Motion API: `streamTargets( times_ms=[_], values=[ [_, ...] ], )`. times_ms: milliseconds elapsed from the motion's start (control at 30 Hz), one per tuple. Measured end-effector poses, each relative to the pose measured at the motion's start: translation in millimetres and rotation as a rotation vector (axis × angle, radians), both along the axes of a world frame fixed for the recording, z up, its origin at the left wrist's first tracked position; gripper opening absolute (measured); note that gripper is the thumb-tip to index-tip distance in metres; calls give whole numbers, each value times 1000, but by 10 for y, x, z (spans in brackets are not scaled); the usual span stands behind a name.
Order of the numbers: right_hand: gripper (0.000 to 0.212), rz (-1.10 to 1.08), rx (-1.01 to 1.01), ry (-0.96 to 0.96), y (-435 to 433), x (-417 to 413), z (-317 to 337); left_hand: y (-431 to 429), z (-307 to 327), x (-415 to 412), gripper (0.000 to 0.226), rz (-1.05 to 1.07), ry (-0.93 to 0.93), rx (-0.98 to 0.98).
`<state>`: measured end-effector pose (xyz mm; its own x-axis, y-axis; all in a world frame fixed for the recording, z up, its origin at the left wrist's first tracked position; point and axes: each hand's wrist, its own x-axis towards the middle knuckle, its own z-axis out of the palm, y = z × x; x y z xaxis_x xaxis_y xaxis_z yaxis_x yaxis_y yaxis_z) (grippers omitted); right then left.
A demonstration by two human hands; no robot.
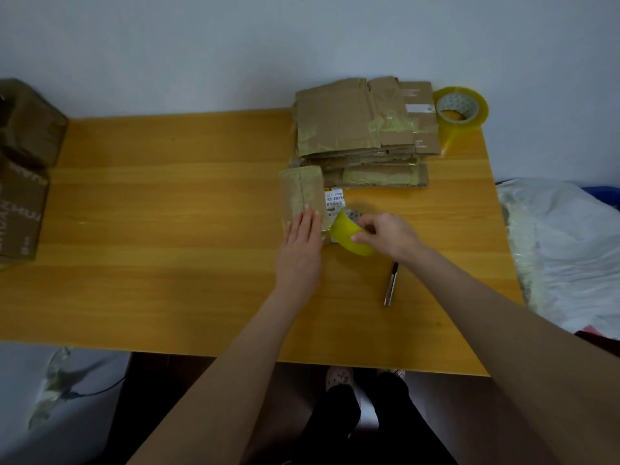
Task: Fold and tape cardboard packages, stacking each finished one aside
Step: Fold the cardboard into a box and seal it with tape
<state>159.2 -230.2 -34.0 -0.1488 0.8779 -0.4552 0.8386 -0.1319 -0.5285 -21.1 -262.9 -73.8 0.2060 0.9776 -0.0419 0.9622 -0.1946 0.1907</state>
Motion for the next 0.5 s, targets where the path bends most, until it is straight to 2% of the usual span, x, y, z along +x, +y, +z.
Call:
streamTargets(
  times_ms=[100,200,400,500],
  values=[
    [27,-10,-16,40,0,75,-30,38,6,83,57,30,-47,2],
    [40,39,46,-100,74,88,34,44,-35,42,58,-11,-2,10],
    [45,171,54,-316,209,146,104,63,-50,11,65,-4,-10,5],
    [43,115,64,-282,265,108,84,73,2,47,60,21,-37,-10]
  ],
)
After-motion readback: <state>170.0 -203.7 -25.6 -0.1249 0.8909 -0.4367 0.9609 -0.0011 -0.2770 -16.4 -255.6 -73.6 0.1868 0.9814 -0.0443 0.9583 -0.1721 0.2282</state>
